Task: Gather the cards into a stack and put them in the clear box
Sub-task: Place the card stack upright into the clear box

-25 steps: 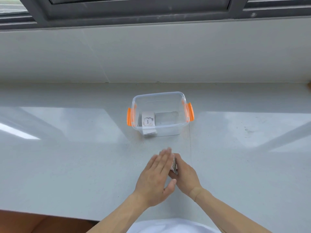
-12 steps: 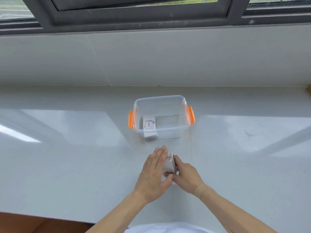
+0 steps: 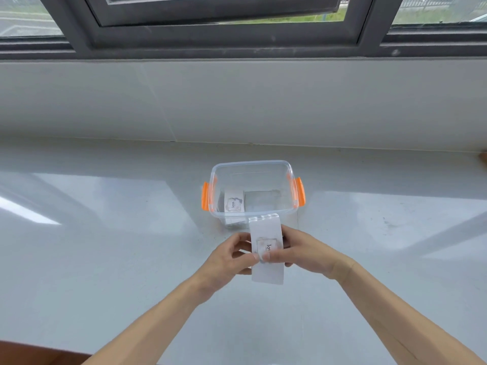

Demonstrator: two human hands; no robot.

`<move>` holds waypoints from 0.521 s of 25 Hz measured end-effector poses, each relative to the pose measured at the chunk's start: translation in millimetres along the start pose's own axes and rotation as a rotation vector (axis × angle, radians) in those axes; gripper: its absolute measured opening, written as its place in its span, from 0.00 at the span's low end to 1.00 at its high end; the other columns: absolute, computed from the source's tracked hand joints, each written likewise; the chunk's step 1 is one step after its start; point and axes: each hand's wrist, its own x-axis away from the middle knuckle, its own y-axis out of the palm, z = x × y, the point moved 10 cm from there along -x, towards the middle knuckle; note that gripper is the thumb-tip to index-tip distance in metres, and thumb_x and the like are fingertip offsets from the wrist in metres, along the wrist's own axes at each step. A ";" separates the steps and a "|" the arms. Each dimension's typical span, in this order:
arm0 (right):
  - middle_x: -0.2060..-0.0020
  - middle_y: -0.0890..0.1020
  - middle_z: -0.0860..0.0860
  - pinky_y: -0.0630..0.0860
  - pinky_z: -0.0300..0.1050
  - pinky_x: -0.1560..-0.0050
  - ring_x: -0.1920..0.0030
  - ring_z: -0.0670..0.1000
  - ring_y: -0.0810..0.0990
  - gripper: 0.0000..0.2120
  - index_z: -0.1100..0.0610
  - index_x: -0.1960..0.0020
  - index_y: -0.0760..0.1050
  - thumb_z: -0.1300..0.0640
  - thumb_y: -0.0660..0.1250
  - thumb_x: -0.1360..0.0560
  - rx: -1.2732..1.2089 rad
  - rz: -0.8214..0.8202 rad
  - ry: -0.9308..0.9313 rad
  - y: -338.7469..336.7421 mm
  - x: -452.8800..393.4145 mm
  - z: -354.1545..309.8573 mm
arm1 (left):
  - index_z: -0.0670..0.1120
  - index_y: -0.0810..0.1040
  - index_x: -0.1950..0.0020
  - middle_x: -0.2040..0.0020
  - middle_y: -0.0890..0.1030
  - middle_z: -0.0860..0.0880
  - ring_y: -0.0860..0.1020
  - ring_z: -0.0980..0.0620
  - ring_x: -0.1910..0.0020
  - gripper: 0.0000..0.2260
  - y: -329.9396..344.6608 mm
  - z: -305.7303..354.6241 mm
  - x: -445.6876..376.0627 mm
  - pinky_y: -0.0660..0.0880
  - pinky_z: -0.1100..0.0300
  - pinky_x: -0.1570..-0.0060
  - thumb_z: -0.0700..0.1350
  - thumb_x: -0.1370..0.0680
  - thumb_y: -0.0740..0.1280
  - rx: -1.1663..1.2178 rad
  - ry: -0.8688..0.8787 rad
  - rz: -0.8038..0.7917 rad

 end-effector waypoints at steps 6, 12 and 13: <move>0.50 0.84 0.45 0.78 0.46 0.58 0.48 0.48 0.82 0.20 0.45 0.43 0.75 0.44 0.72 0.33 0.048 0.035 0.007 -29.8 -18.4 -39.5 | 0.47 0.75 0.41 0.43 0.81 0.42 0.82 0.48 0.47 0.16 -14.0 40.4 -31.5 0.81 0.50 0.47 0.46 0.28 0.70 -0.043 0.034 0.048; 0.52 0.83 0.47 0.81 0.49 0.54 0.52 0.48 0.83 0.21 0.46 0.38 0.72 0.48 0.73 0.29 0.051 0.251 0.003 -85.6 -47.0 -61.7 | 0.46 0.77 0.44 0.51 0.84 0.48 0.83 0.47 0.51 0.16 -33.9 72.7 -87.1 0.79 0.49 0.49 0.50 0.30 0.70 -0.049 0.000 0.114; 0.52 0.83 0.46 0.81 0.49 0.55 0.53 0.48 0.83 0.22 0.45 0.37 0.71 0.48 0.72 0.29 0.066 0.295 0.003 -94.3 -52.3 -62.3 | 0.45 0.77 0.44 0.50 0.84 0.46 0.83 0.44 0.50 0.16 -36.6 71.8 -98.2 0.79 0.47 0.47 0.49 0.29 0.70 -0.042 -0.024 0.113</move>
